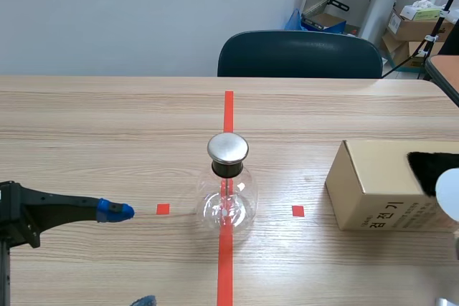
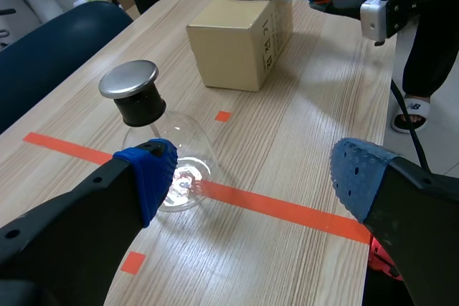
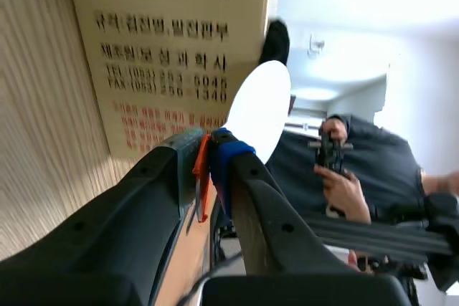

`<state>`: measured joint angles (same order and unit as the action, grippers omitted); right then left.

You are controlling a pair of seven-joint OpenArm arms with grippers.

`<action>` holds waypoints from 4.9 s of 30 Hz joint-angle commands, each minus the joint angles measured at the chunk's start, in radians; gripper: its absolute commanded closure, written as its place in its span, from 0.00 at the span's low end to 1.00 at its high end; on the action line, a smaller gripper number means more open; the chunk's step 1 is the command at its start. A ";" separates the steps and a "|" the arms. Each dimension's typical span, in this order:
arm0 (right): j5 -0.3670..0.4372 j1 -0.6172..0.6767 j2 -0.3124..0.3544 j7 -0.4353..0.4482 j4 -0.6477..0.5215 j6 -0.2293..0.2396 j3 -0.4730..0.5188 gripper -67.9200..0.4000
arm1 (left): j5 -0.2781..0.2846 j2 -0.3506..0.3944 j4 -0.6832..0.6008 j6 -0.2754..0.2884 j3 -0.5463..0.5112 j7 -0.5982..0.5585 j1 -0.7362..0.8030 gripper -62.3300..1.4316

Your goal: Do the electroscope experiment

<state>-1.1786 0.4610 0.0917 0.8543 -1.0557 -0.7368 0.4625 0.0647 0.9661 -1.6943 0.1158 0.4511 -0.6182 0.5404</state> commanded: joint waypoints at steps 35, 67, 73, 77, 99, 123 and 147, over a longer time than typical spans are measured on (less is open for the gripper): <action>0.000 0.005 0.014 0.002 -0.009 -0.046 0.004 0.98 | 0.006 -0.010 -0.020 0.002 -0.003 -0.009 0.008 0.25; 0.091 0.122 0.016 -0.257 -0.470 0.131 -0.038 0.98 | 0.002 -0.193 0.024 -0.002 -0.010 0.217 -0.057 0.49; 0.047 0.120 0.017 -0.408 -0.591 0.139 -0.153 0.98 | 0.002 -0.261 0.134 -0.001 -0.010 0.227 -0.127 0.55; -0.036 0.117 0.020 -0.506 -0.618 0.131 -0.264 0.98 | 0.002 -0.295 0.219 0.000 -0.010 0.227 -0.175 0.69; -0.282 0.014 0.062 -0.980 -0.502 0.072 -0.763 0.98 | -0.002 -0.454 0.491 0.036 0.026 0.208 -0.358 0.84; -0.282 -0.059 0.069 -0.958 -0.329 -0.046 -0.856 0.98 | -0.051 -0.517 0.589 0.086 0.066 0.204 -0.427 0.84; -0.282 -0.014 0.072 -0.960 -0.410 -0.046 -0.855 0.98 | -0.051 -0.516 0.589 0.085 0.065 0.216 -0.427 0.84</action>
<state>-1.4601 0.4500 0.1474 -0.1055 -1.4559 -0.7219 -0.3946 0.0044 0.4519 -1.0897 0.2024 0.5148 -0.3927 0.1188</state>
